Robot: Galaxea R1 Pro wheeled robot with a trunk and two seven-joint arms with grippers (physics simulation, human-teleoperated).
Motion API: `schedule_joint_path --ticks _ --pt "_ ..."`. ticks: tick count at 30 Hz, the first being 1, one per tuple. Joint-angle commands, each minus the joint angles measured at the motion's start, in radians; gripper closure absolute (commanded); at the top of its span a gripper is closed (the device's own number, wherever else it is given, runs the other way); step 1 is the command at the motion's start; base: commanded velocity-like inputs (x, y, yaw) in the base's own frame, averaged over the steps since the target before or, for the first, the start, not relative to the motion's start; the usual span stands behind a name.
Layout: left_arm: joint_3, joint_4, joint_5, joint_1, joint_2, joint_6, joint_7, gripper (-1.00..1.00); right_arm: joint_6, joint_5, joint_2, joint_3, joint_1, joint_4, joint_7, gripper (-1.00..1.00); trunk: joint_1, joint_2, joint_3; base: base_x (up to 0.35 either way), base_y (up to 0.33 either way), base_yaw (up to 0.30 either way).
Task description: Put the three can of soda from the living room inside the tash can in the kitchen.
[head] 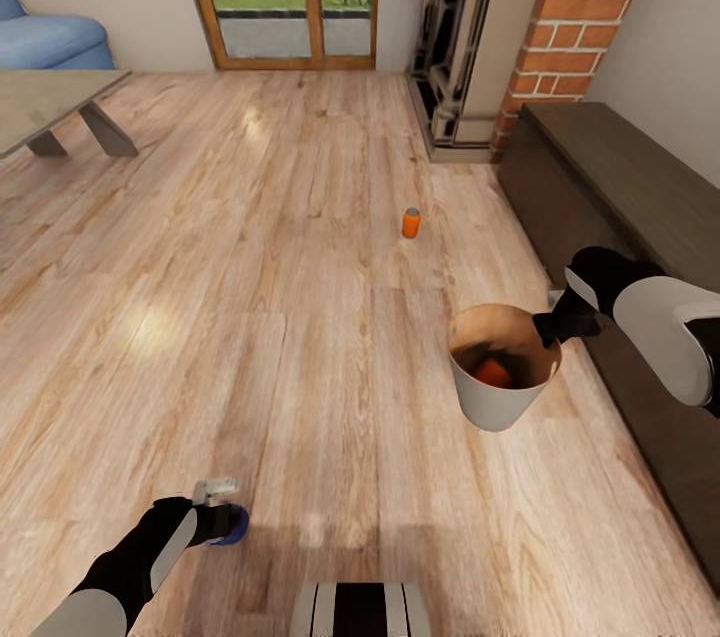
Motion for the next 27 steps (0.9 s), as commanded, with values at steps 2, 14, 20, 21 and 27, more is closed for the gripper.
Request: schedule_joint_path --ticks 2,14,20,21,27 --pt "0.000 0.000 0.000 0.000 0.000 0.000 0.000 -1.00 0.002 -0.014 0.000 -0.010 -0.001 0.000 0.003 1.00 0.001 -0.001 -0.011 0.000 0.000 0.000" --pt "0.000 -0.005 0.000 0.000 0.000 -0.002 -0.006 -1.00 0.002 -0.014 0.000 0.011 -0.001 0.001 0.003 1.00 0.001 -0.001 -0.018 0.030 0.000 0.000" --pt "0.000 -0.007 0.000 0.000 0.000 -0.002 -0.003 -1.00 0.002 -0.014 0.002 0.035 -0.001 0.001 0.003 1.00 0.001 -0.001 -0.019 0.031 0.000 0.000" --pt "0.000 -0.007 0.000 0.000 0.000 -0.002 -0.002 -1.00 0.002 -0.014 0.003 0.037 -0.001 0.001 0.003 1.00 0.001 -0.001 -0.019 0.007 0.000 0.000" --pt "0.000 -0.003 0.001 0.000 0.000 -0.002 0.000 -1.00 0.002 -0.014 0.003 0.041 -0.001 0.001 0.003 1.00 0.002 -0.001 -0.030 0.003 0.000 0.000"
